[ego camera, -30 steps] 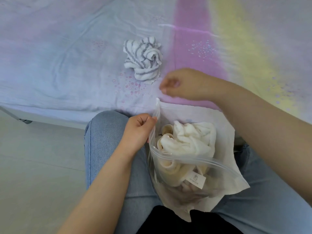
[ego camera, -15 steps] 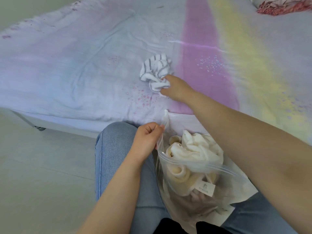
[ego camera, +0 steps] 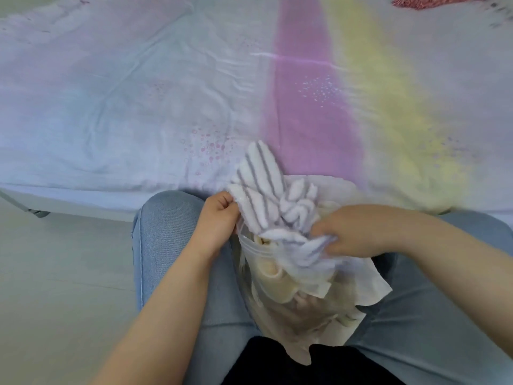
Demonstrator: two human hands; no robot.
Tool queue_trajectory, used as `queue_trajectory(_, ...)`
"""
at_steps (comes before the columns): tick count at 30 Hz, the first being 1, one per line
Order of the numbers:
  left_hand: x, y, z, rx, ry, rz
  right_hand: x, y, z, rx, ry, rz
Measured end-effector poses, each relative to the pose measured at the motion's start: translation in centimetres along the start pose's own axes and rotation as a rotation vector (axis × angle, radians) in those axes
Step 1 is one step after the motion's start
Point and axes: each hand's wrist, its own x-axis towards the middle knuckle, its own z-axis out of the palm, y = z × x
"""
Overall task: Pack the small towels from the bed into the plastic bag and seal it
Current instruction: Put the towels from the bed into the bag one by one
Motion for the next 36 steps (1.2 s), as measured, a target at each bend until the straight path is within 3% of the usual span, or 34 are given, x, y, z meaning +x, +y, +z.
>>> queue_trajectory(2,-0.1,0.0,0.2,0.024,0.001,0.034,1.5,-0.6,1.0,-0.107,-0.212,-0.009)
queue_trajectory(4,-0.2,-0.1,0.1,0.040,-0.010,0.069,1.7,-0.9,0.2,-0.086,-0.256,0.016)
queue_trajectory(6,-0.4,-0.1,-0.1,0.054,-0.030,0.104,1.4,-1.0,-1.8,0.023,-0.096,0.039)
queue_trajectory(8,-0.6,-0.1,-0.3,0.063,-0.055,0.121,1.4,-0.9,-3.8,0.136,0.186,0.015)
queue_trajectory(10,-0.6,-0.2,-0.3,0.057,-0.070,0.119,2.0,-1.4,-4.3,0.163,0.256,-0.097)
queue_trajectory(12,-0.5,-0.2,-0.4,0.055,-0.063,0.120,3.9,-2.2,-2.8,0.062,0.042,-0.204)
queue_trajectory(15,-0.6,-0.1,-0.3,0.077,-0.061,0.123,6.4,-2.9,0.8,-0.096,-0.309,-0.142)
queue_trajectory(17,-0.6,0.0,-0.1,0.111,-0.075,0.129,6.6,-2.8,1.4,-0.066,-0.355,-0.092)
queue_trajectory(20,-0.4,0.0,0.0,0.147,-0.068,0.118,4.7,-1.6,-0.2,0.170,-0.151,-0.095)
queue_trajectory(24,0.2,-0.4,0.1,0.217,-0.032,0.111,-0.1,0.4,-0.9,0.616,0.551,0.052)
queue_trajectory(26,0.3,-0.3,0.8,0.210,0.005,0.097,-1.7,1.2,0.6,0.562,0.749,0.230)
queue_trajectory(28,0.8,-0.5,1.4,0.146,0.062,0.041,-2.8,1.1,2.5,0.578,0.631,0.390)
queue_trajectory(31,1.9,-0.9,1.7,0.097,0.118,-0.023,-3.6,-0.3,4.4,0.765,0.418,0.378)
queue_trajectory(34,2.8,-0.5,1.6,0.306,0.163,-0.029,-3.4,-0.8,5.6,0.604,0.310,0.375)
queue_trajectory(36,3.3,-0.6,1.3,0.433,0.195,-0.021,-3.5,-0.5,5.8,0.466,0.359,0.394)
